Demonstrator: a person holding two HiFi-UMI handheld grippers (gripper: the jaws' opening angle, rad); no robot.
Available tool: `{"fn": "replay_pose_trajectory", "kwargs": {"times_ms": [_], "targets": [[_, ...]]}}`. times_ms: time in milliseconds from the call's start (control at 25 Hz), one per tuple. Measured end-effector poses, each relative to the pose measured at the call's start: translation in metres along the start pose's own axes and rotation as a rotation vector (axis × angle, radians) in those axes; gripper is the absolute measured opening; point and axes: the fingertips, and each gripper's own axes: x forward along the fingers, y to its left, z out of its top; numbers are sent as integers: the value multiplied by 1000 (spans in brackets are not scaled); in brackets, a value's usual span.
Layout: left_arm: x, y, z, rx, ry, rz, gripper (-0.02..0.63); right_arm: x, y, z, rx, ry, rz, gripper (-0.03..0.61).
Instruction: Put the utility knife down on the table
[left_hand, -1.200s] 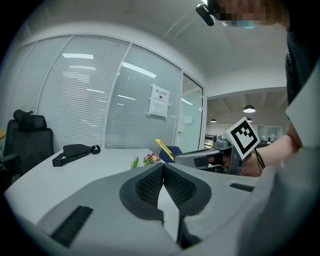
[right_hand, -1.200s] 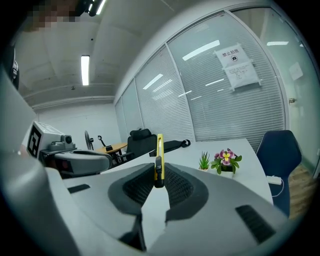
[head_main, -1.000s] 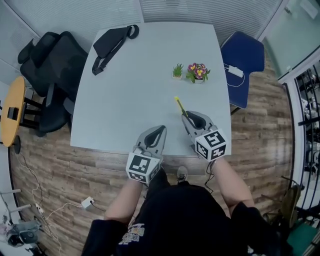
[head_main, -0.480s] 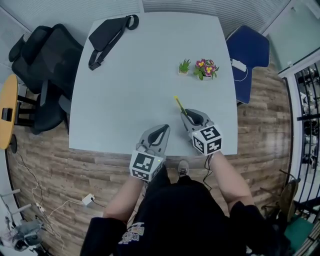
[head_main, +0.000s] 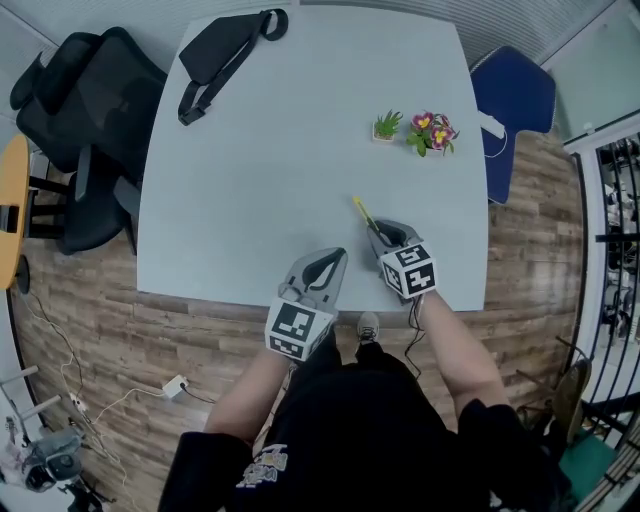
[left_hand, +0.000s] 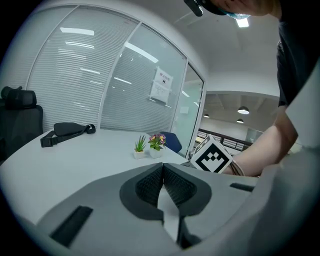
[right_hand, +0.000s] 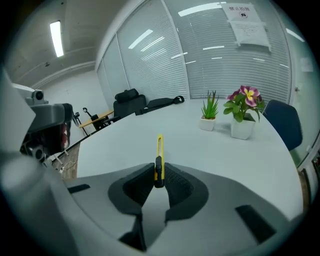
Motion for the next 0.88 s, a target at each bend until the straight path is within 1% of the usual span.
{"fn": "replay_pose_trajectory", "kwargs": {"times_ms": [240, 640, 880], "targets": [[2, 5, -9, -13, 17, -13, 5, 20, -4, -23, -10, 91, -20, 66], [5, 10, -15, -36, 28, -23, 5, 36, -6, -40, -46, 193, -45, 66], [7, 12, -15, -40, 27, -18, 5, 38, -8, -43, -58, 212, -55, 69]]}}
